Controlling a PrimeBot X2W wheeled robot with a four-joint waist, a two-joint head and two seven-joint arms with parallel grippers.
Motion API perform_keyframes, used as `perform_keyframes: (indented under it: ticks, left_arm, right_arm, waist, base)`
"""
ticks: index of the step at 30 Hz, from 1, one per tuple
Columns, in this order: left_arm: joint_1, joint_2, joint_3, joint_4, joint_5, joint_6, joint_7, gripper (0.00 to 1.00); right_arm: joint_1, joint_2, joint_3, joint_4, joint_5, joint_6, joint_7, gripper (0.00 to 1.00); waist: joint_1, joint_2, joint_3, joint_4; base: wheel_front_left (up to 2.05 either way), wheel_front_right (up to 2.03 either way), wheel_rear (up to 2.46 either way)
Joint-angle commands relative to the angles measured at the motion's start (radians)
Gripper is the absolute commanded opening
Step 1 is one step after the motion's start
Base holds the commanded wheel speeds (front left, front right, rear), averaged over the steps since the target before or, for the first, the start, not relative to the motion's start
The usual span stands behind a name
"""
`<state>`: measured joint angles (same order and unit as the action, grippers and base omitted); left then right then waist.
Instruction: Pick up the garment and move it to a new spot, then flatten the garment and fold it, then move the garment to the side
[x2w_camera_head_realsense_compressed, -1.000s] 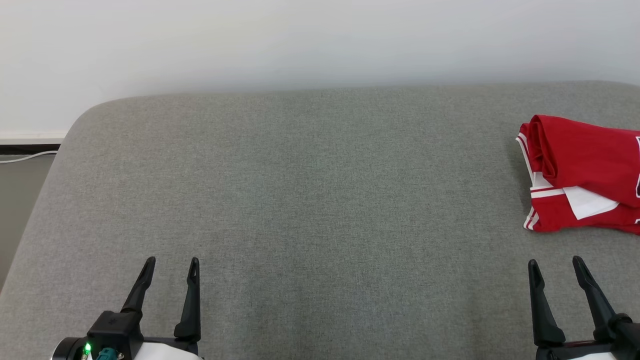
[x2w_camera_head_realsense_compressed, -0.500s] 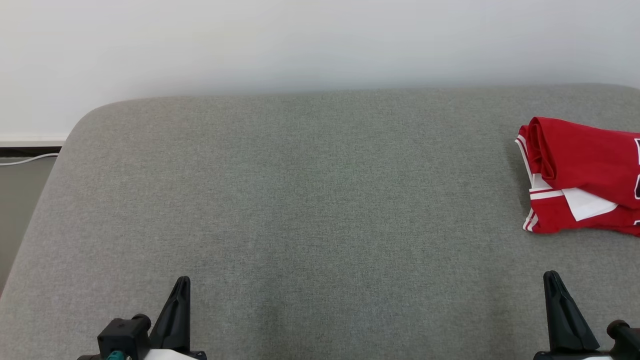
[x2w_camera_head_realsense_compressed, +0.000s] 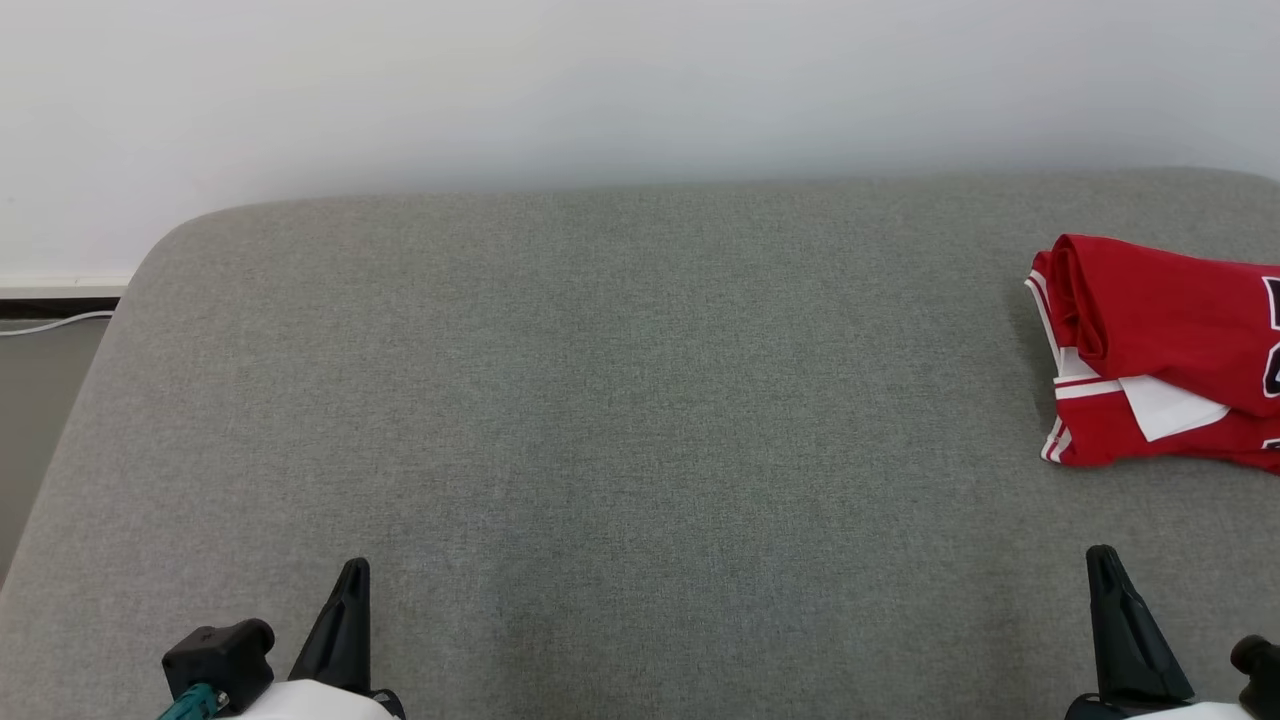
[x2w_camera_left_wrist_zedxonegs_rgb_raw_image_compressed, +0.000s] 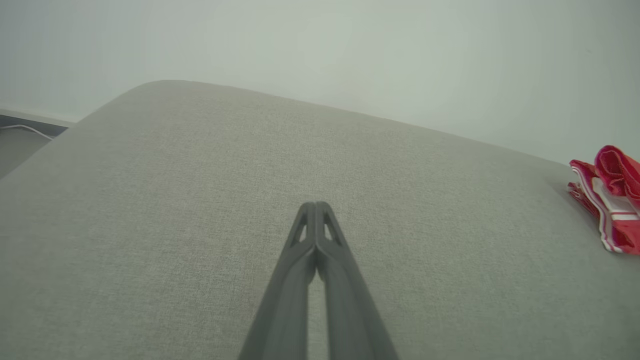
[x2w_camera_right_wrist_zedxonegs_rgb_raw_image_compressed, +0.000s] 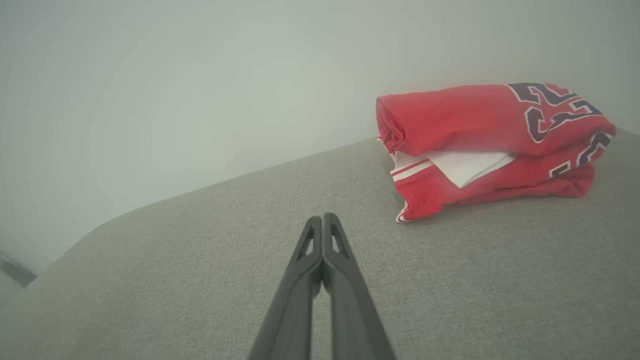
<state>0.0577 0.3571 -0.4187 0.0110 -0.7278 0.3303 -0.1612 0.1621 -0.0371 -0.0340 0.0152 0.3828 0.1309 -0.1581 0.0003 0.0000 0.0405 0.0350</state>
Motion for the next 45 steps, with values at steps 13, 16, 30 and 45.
perform_keyframes:
  ticks: [13, 16, 30, 45]
  left_arm:
    - [-0.059, -0.026, 0.084, 0.017, -0.128, -0.07, 0.029, 0.0]
    - [-0.063, -0.034, 0.097, 0.024, -0.154, -0.083, 0.036, 0.0]
    - [-0.078, -0.073, 0.161, 0.056, -0.277, -0.144, 0.069, 0.0]
    - [-0.094, -0.114, 0.226, 0.09, -0.398, -0.205, 0.104, 0.0]
  right_arm:
    - [-0.065, -0.025, 0.002, 0.011, 0.185, 0.0, 0.03, 0.0]
    - [-0.072, -0.027, 0.002, 0.018, 0.222, 0.0, 0.036, 0.0]
    - [-0.103, -0.033, 0.001, 0.051, 0.394, 0.0, 0.064, 0.0]
    - [-0.134, -0.038, -0.003, 0.085, 0.564, 0.0, 0.095, 0.0]
  waist:
    - [-0.0002, 0.0, -0.005, -0.004]
    - [-0.0002, 0.0, -0.006, -0.005]
    - [-0.0002, 0.0, -0.011, -0.01]
    - [-0.0002, 0.0, -0.016, -0.015]
  base:
    - [0.0, 0.0, 0.0]
    - [0.0, 0.0, 0.0]
    - [0.0, 0.0, 0.0]
    - [0.0, 0.0, 0.0]
